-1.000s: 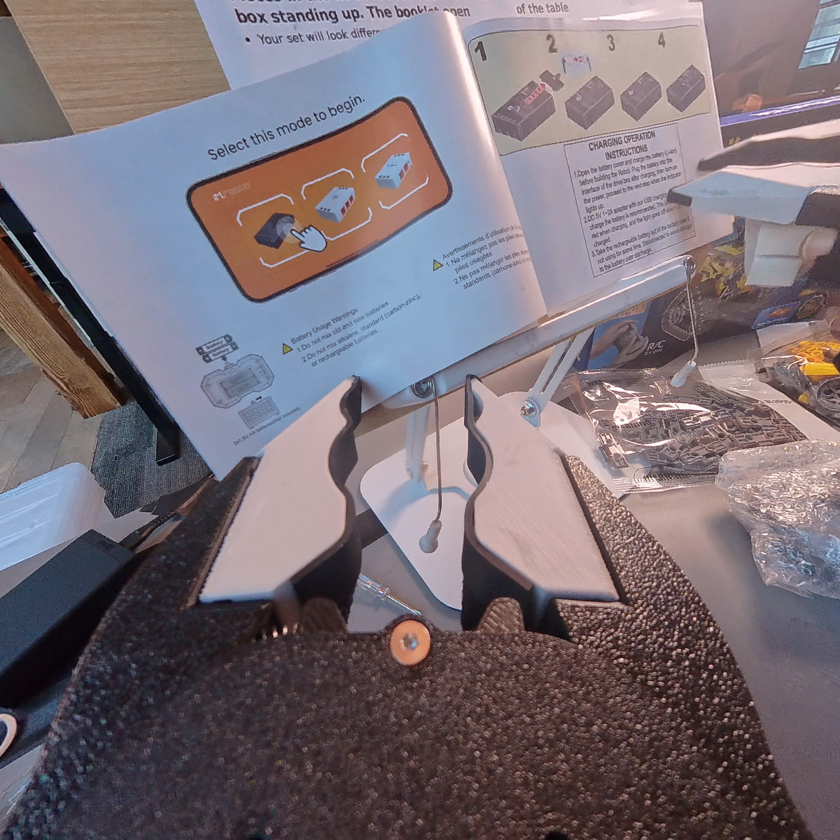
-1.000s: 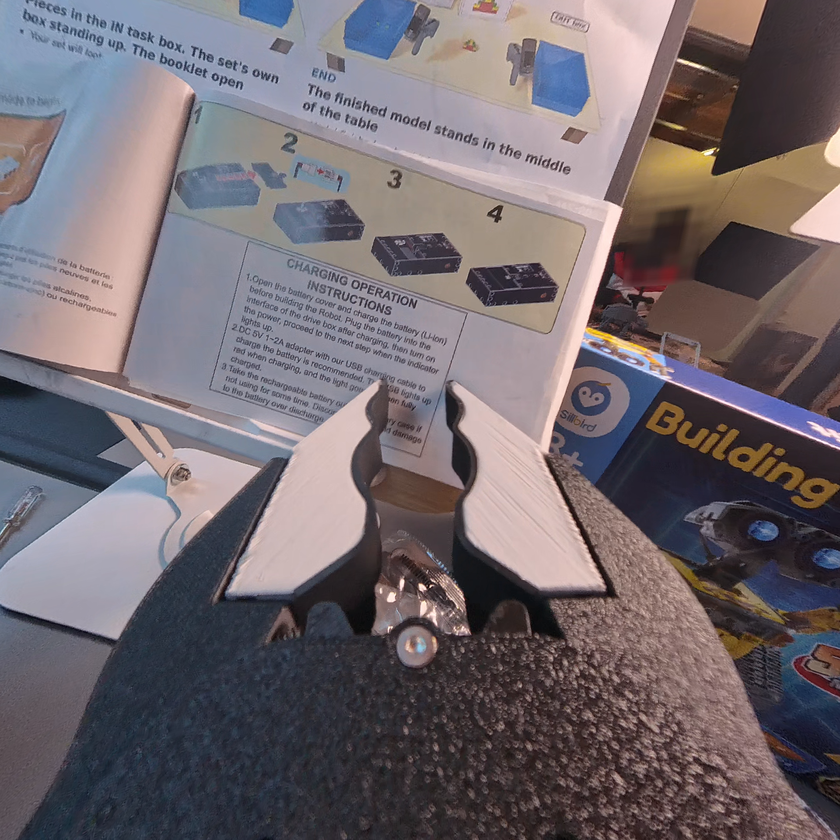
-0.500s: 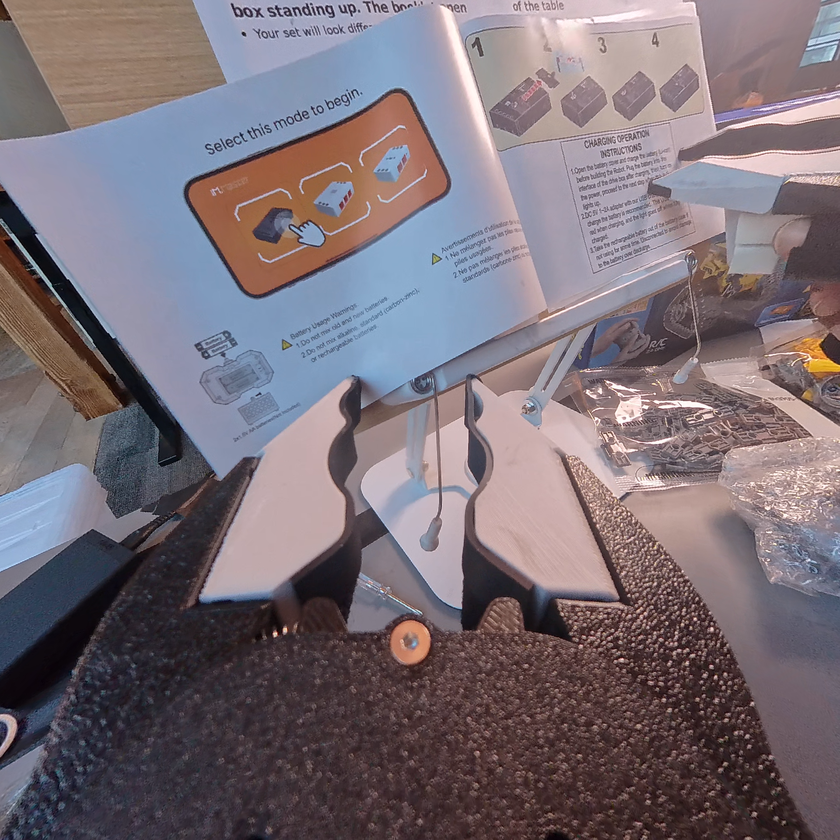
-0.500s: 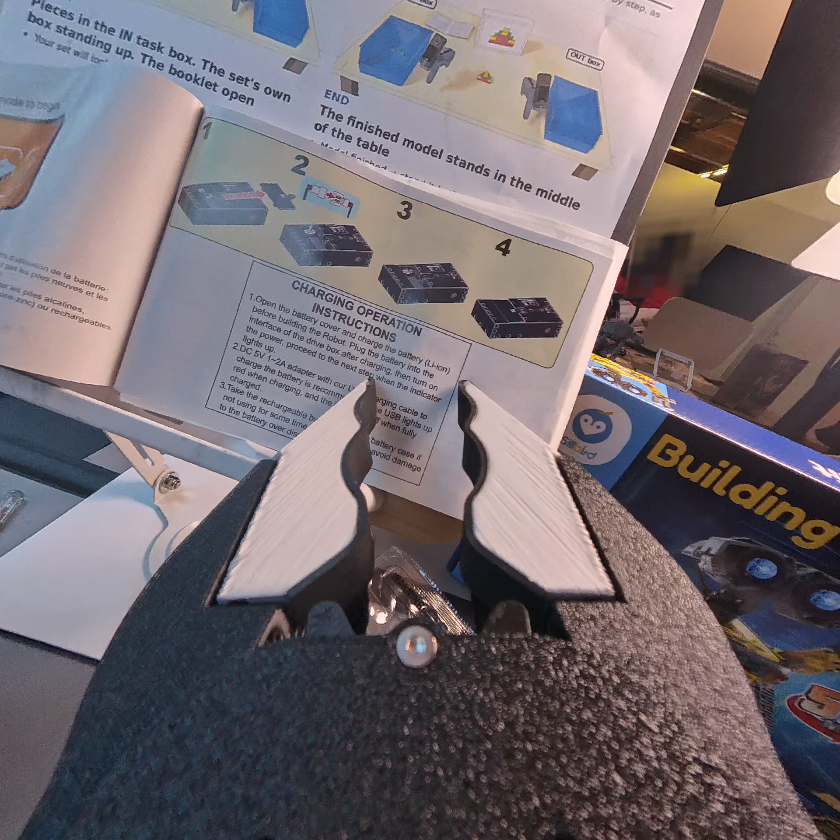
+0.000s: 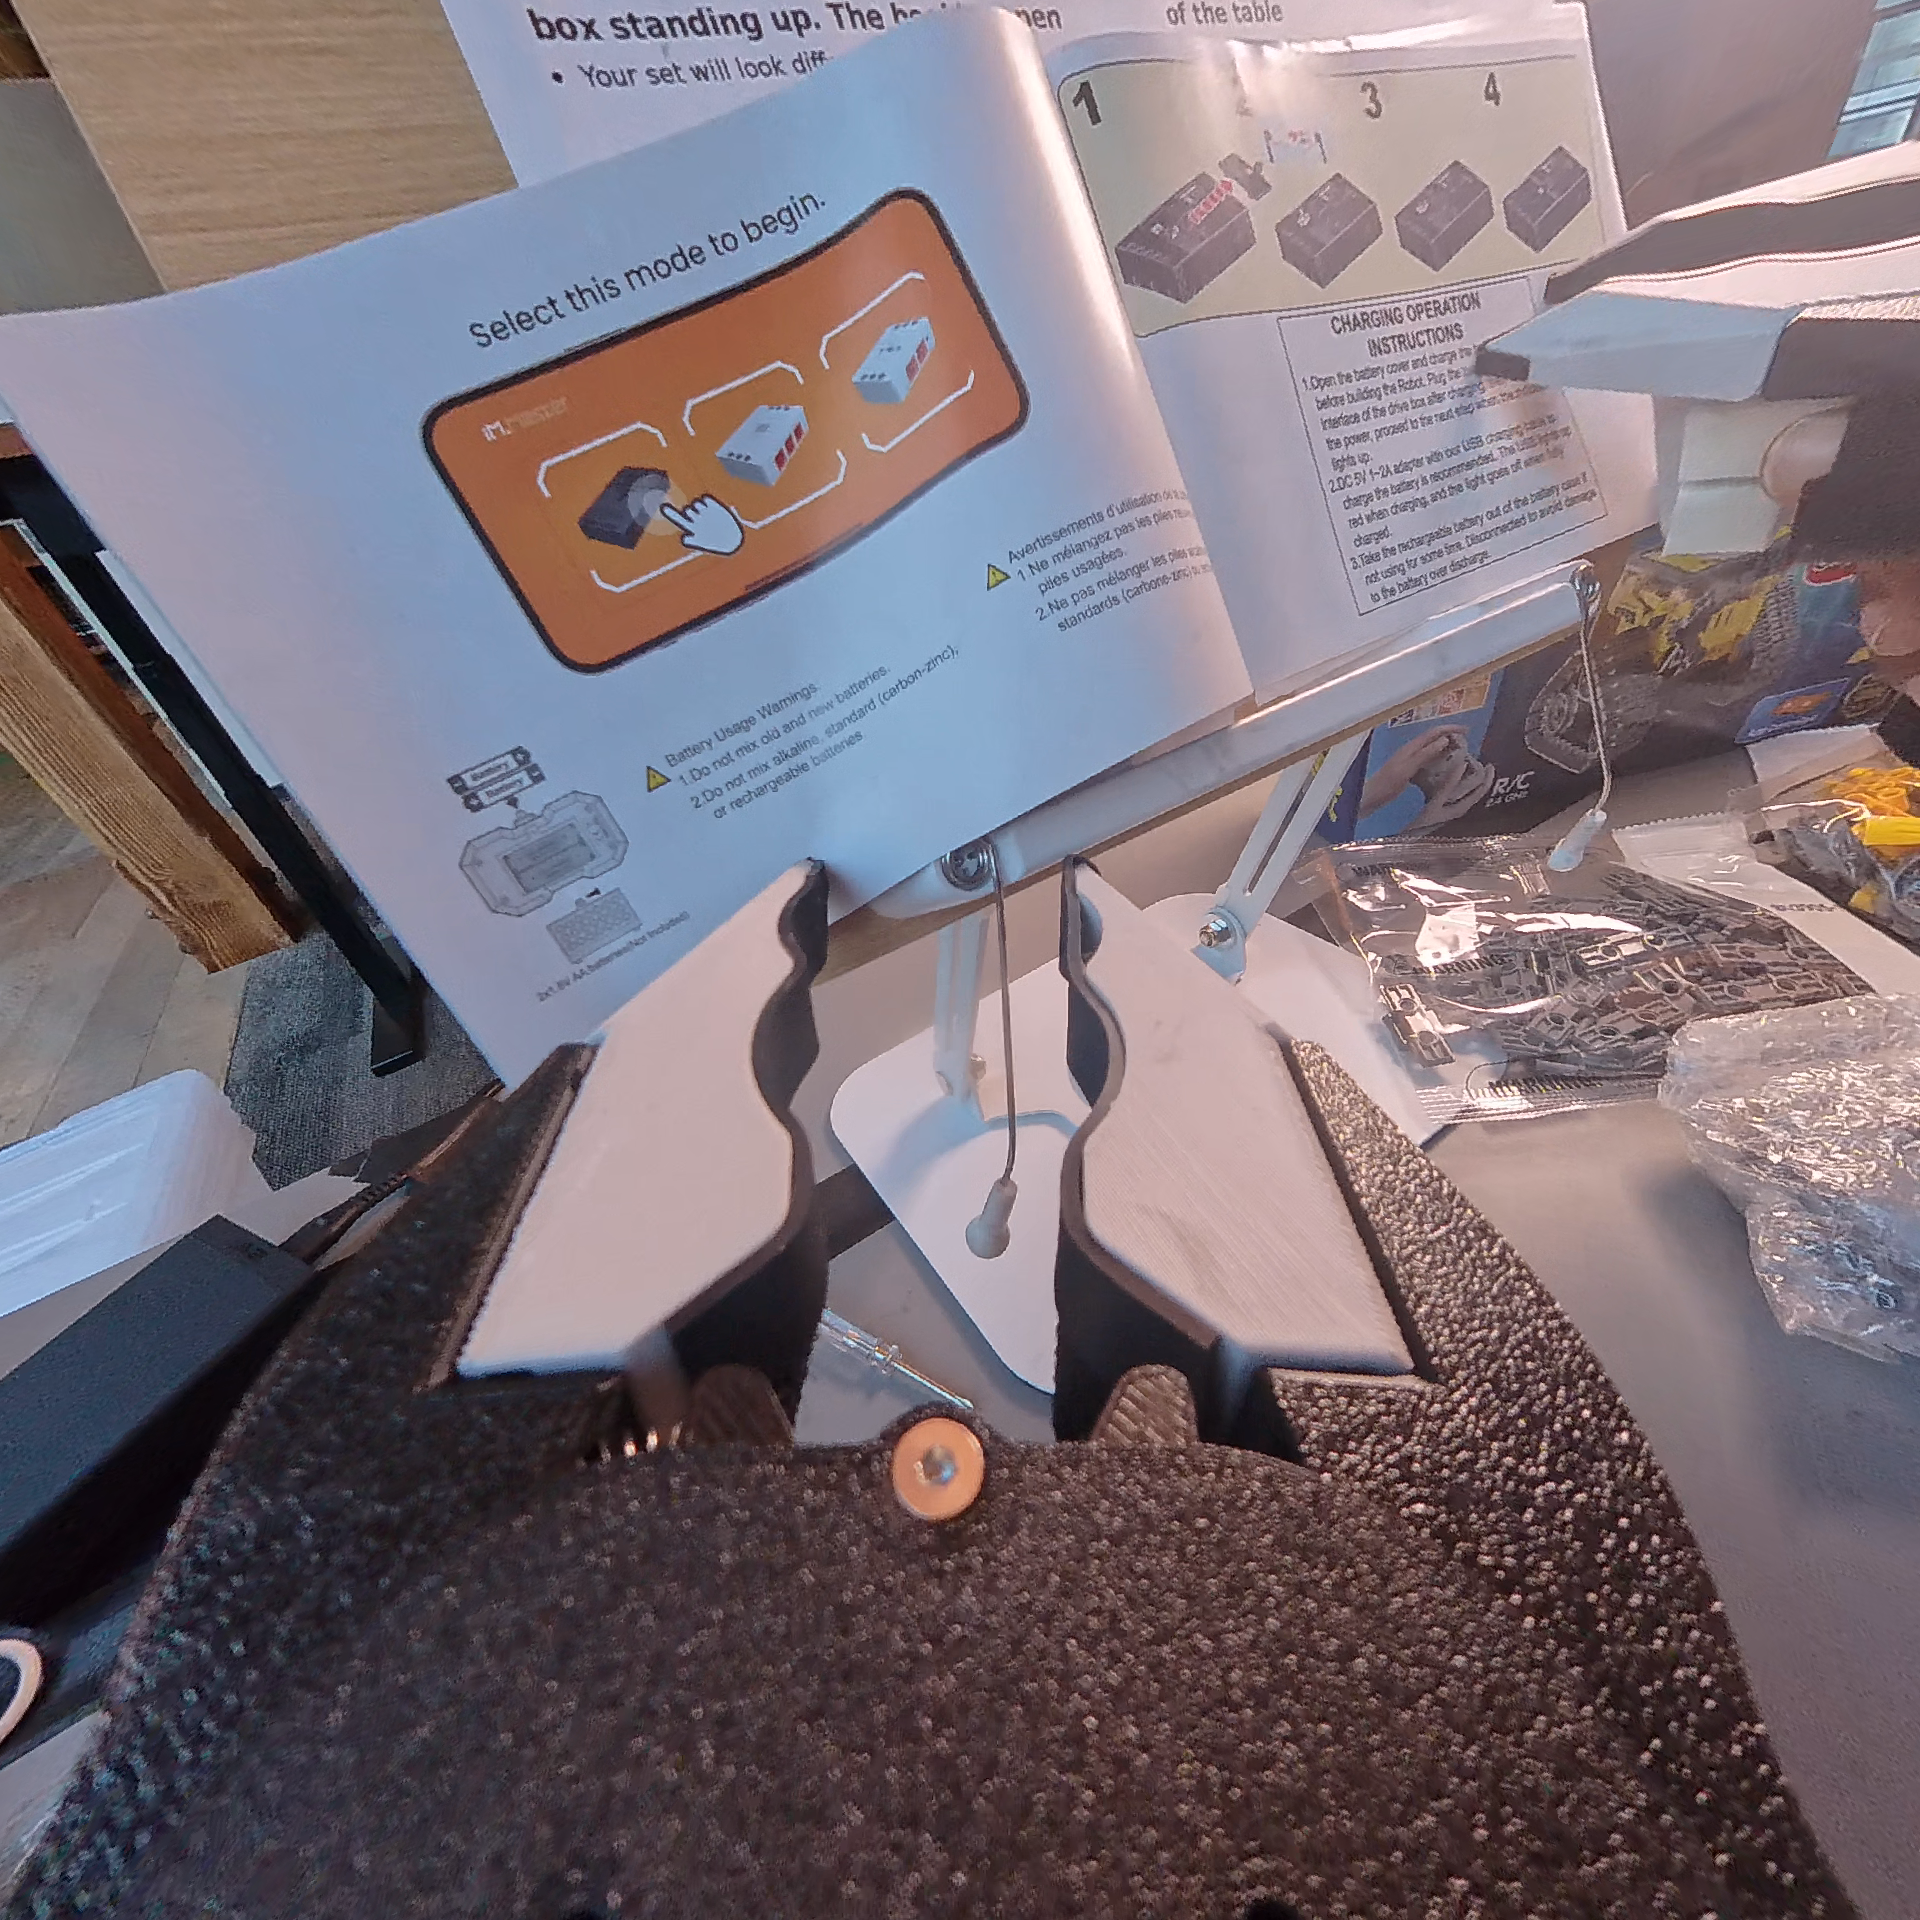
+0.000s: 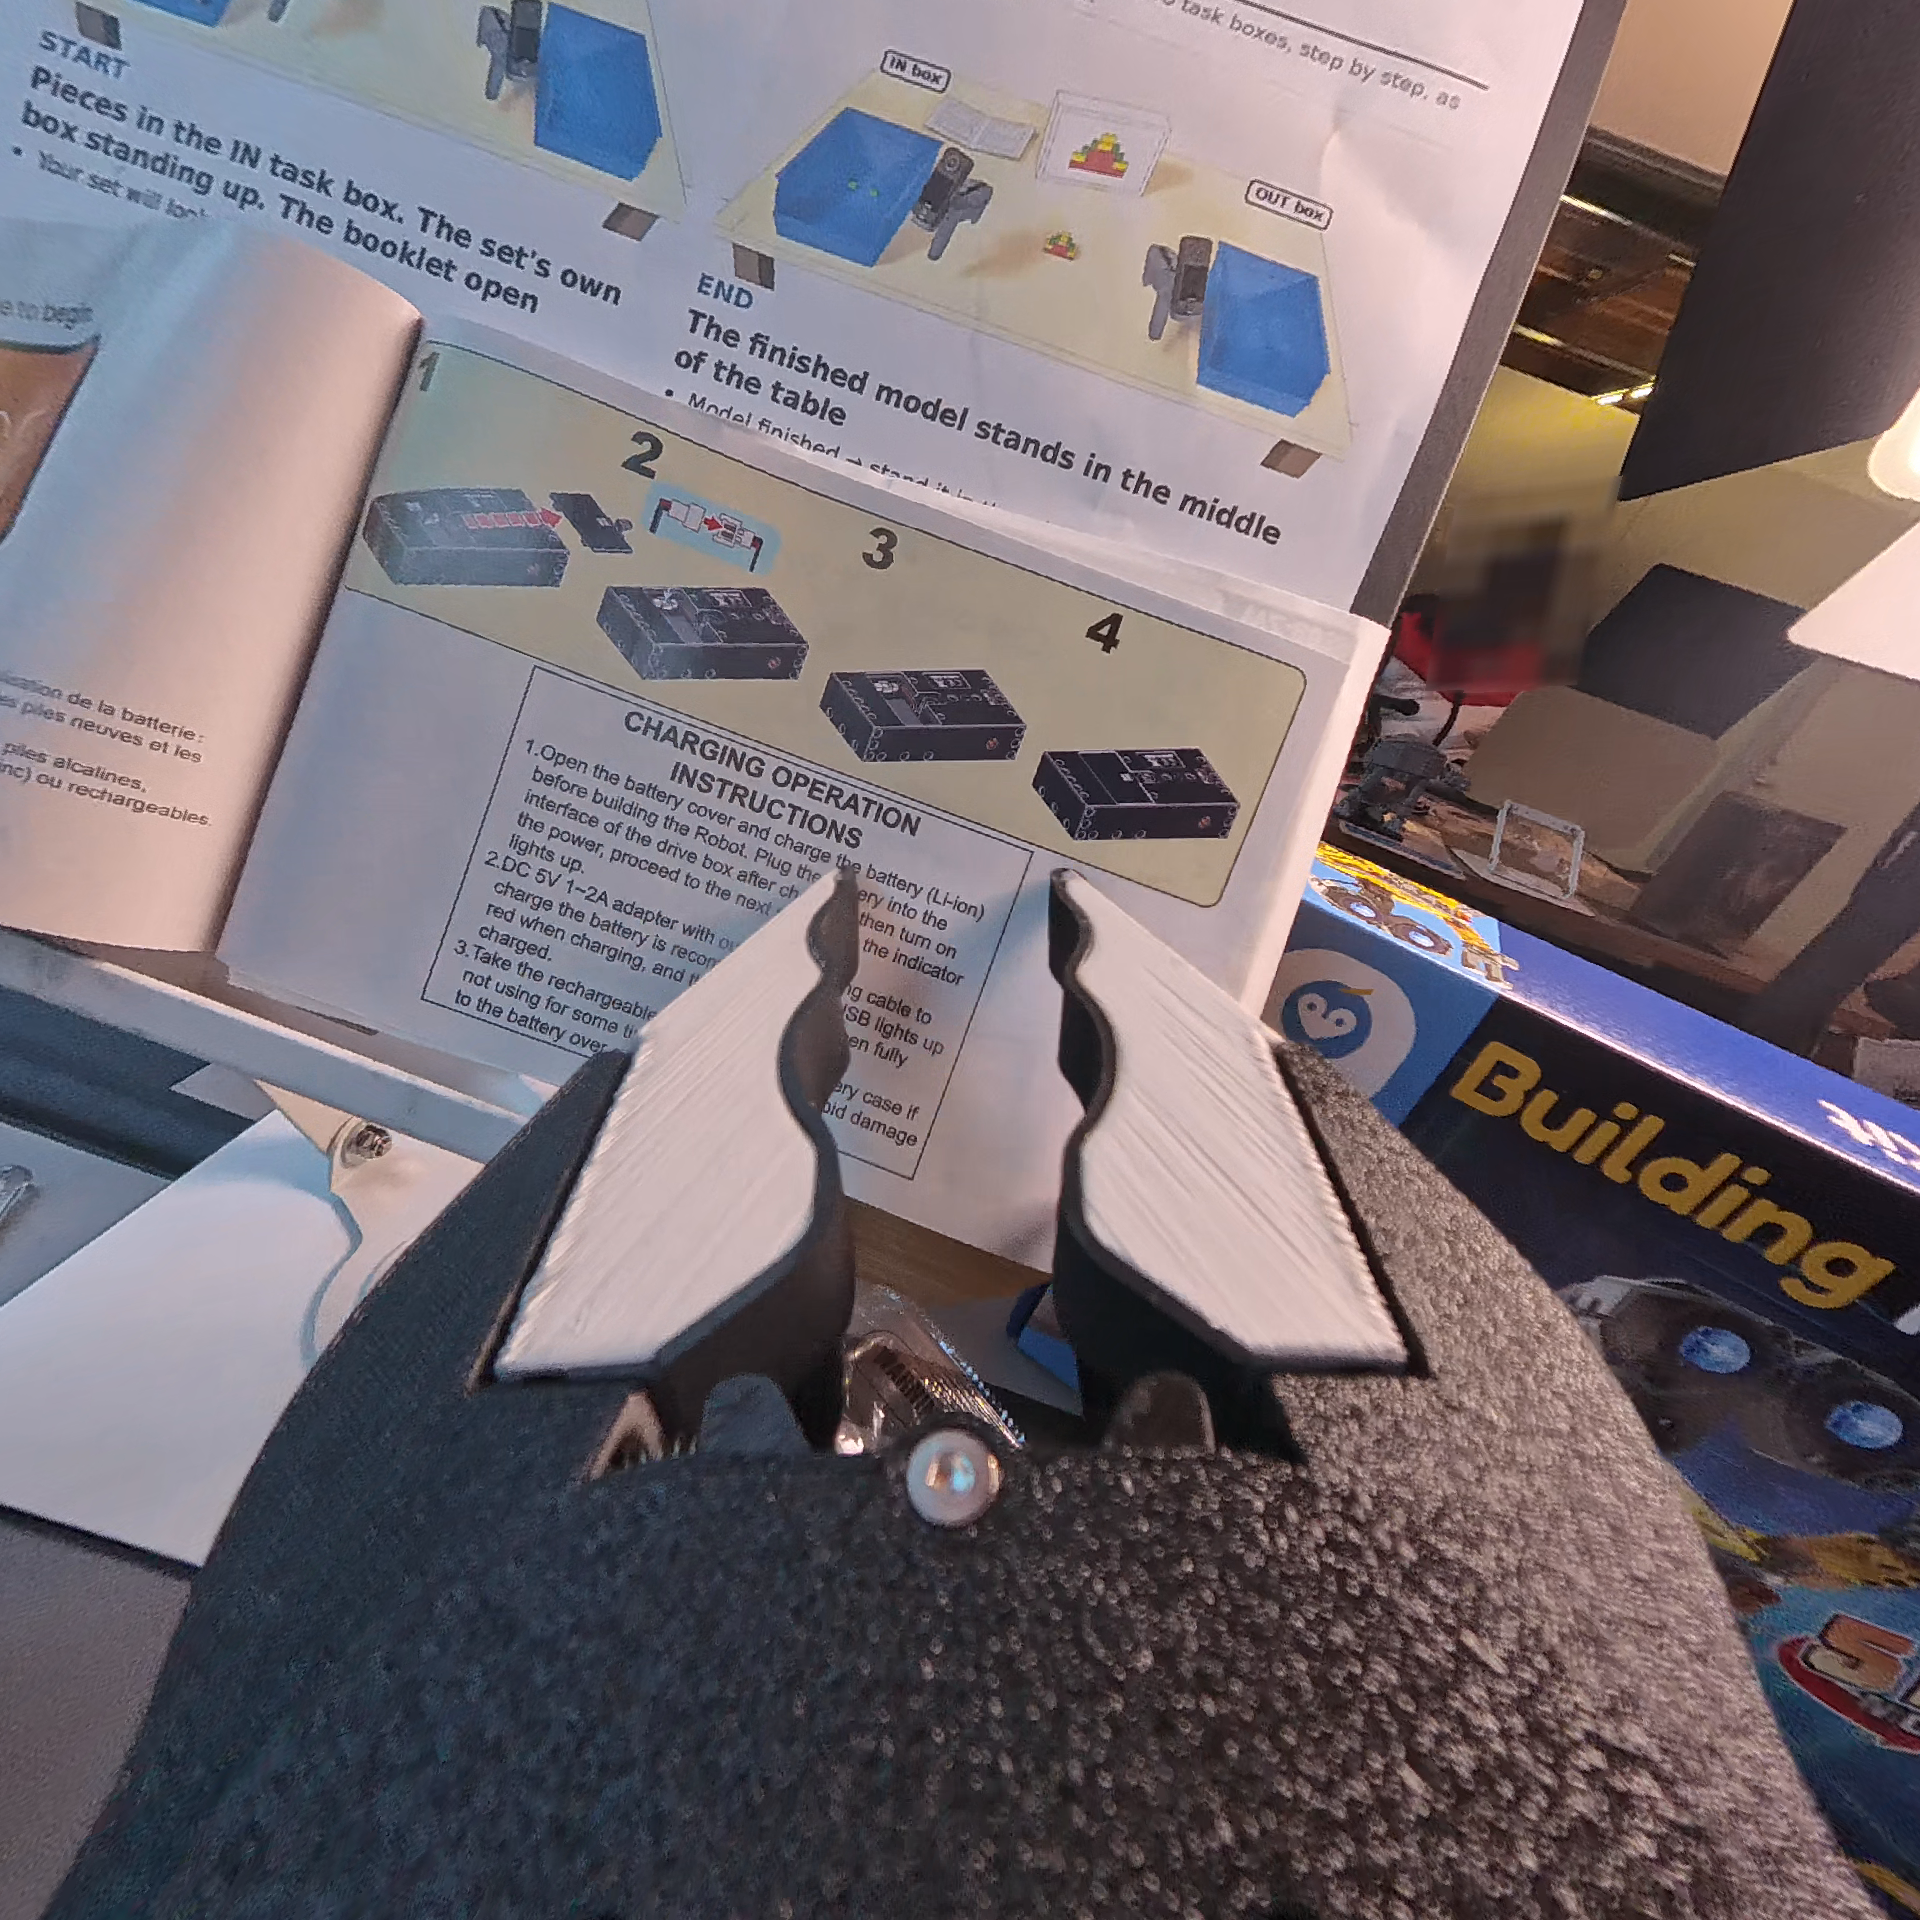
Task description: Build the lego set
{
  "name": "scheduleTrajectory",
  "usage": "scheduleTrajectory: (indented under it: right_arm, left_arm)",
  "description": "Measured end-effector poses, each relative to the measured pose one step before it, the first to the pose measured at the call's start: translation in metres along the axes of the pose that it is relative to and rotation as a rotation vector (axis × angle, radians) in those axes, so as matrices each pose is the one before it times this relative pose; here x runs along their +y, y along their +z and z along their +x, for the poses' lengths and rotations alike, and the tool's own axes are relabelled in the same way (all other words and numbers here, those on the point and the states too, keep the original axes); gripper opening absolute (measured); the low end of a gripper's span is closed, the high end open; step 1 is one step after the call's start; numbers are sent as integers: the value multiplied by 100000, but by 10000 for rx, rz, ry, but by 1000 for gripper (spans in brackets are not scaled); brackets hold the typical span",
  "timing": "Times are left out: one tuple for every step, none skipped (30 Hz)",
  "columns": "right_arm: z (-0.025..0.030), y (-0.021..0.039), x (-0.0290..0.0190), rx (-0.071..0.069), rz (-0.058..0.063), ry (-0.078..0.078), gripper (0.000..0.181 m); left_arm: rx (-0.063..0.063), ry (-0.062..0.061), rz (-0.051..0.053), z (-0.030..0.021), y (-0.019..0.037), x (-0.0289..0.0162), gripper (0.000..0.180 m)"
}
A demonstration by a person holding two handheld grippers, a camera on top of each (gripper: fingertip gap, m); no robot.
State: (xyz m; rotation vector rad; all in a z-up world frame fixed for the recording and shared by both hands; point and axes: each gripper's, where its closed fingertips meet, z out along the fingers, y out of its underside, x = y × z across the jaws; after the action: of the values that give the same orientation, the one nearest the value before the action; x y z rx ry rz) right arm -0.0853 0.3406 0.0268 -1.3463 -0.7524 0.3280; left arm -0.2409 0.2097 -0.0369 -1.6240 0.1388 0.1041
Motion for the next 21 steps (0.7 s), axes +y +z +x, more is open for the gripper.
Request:
scheduleTrajectory:
  right_arm:
    - [108,-81,80,-16,21,39,28]
    - [141,-103,76,-48,-20,40,17]
    - [182,-94,67,-80,-26,82,8]
    - [126,-109,-38,-137,15,90,6]
    - [98,-91,-146,-97,43,35,13]
    - [332,-41,-279,137,87,-79,37]
    - [330,66,-233,181,23,-168,63]
    - [142,165,-61,75,-67,-130,79]
    - [-318,269,212,-165,-172,-81,87]
    - [-291,247,172,-103,-92,-92,90]
    - [-15,104,59,59,-51,-90,87]
    - [-117,37,78,-26,-83,39,84]
    - [-159,-6,15,-14,-55,-9,81]
    - [-279,-18,13,-64,0,-23,75]
    - [-229,-26,22,-39,53,-9,70]
    - [-159,-38,43,-31,60,33,66]
    - [-106,-73,76,-52,26,29,61]
    - [-91,-104,102,-77,-8,2,53]
    - [-95,-107,89,-106,-4,5,46]
    - [-271,-126,86,-248,-4,-47,32]
    - [-339,-73,42,-296,16,20,30]
  left_arm:
    - [-7,23,-6,15,7,11,45]
    - [-5,15,-2,15,10,18,45]
    - [0,5,6,10,6,10,45]
    - [1,3,14,13,1,0,45]
    - [-6,4,13,0,0,-10,45]
    - [-11,13,6,-2,6,8,45]
    - [-9,19,3,5,3,1,44]
    - [-12,15,3,3,3,0,44]
    - [-15,18,7,8,7,3,45]
    - [-10,23,15,10,11,-18,45]
    - [2,17,7,10,5,-14,45]
    - [11,4,2,22,1,-4,45]
    - [10,-2,12,17,-11,-5,44]
    - [1,-1,15,15,-9,-11,44]
    - [2,2,6,2,-6,-7,43]
    - [5,5,-5,10,-15,-13,44]
    - [3,9,-4,15,-14,-17,43]
    - [3,5,0,-5,-12,-28,43]
    - [6,-6,2,11,-9,-12,44]
    - [3,-11,5,2,4,-6,44]
    - [-1,-4,6,1,4,-9,44]
